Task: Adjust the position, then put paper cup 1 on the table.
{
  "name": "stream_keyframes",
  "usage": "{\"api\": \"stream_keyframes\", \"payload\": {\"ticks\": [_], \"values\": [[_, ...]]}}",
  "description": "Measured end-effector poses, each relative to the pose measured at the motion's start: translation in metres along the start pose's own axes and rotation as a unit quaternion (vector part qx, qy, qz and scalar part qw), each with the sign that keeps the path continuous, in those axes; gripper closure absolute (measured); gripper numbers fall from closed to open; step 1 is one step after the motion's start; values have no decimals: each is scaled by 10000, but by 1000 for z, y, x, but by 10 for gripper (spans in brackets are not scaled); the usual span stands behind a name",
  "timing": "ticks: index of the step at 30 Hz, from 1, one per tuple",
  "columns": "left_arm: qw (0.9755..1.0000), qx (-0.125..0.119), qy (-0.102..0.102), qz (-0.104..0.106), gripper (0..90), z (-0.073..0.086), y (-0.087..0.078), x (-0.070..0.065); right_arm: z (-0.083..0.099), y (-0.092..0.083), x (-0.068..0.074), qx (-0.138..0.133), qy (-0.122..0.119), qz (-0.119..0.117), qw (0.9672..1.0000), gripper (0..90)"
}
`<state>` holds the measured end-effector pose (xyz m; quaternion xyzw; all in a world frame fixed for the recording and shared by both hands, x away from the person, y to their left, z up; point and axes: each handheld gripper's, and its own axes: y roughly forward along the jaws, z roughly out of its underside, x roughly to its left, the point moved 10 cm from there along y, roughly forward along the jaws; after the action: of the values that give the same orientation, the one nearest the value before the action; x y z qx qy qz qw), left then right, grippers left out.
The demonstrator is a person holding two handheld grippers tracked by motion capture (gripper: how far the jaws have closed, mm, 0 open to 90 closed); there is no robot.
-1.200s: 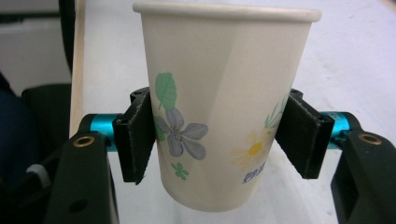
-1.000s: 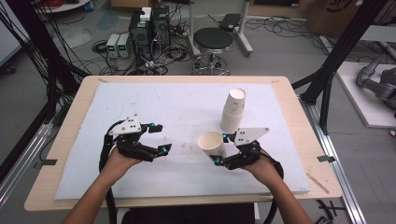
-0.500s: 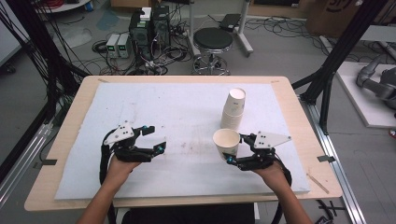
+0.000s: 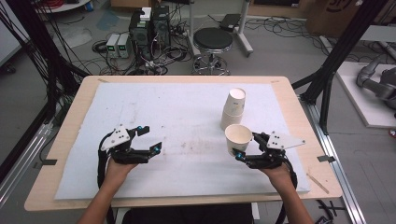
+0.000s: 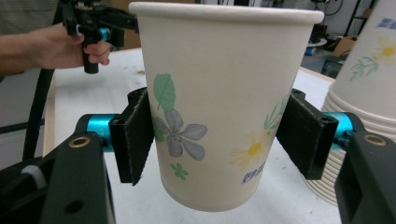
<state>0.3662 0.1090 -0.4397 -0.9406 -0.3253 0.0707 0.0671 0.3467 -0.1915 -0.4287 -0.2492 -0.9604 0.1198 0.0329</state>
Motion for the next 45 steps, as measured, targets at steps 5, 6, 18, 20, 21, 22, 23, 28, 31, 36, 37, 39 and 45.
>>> {"api": "stream_keyframes", "payload": {"ticks": [5,6,18,20,21,22,23,28,31,36,37,39,45], "values": [[10000,4,6,-22,187,1,-1,0,1,2,-1,18,16,56,10000,327],[10000,4,7,-15,187,1,-1,0,2,3,-1,35,10,53,10000,327],[9998,-82,-62,-143,188,-1,-11,8,-5,18,2,28,-21,41,10000,327],[9998,-82,-69,-164,188,0,-13,9,-7,25,3,56,-41,14,10000,327],[9998,-89,-70,-185,188,0,-13,10,-9,30,4,57,-60,-8,10000,327],[9998,-90,-73,-179,188,0,-13,11,-11,35,4,63,-76,-6,10000,327],[9997,-91,-94,-194,188,0,-14,11,-12,41,4,68,-84,-21,9999,327],[9997,-69,-111,-212,188,2,-16,13,-19,68,3,81,-157,50,9998,327],[9997,-44,-108,-215,188,3,-18,14,-19,82,1,60,-109,84,9999,328],[9996,-36,-108,-250,188,4,-18,16,-17,95,-5,34,18,209,9998,327],[9996,-37,-98,-247,188,3,-18,16,-17,96,-6,13,30,244,9997,327],[9997,-34,-87,-240,188,3,-17,16,-16,100,-8,32,85,277,9996,327],[9996,-30,-101,-260,188,4,-17,17,-16,115,-9,93,99,383,9992,327]]}}
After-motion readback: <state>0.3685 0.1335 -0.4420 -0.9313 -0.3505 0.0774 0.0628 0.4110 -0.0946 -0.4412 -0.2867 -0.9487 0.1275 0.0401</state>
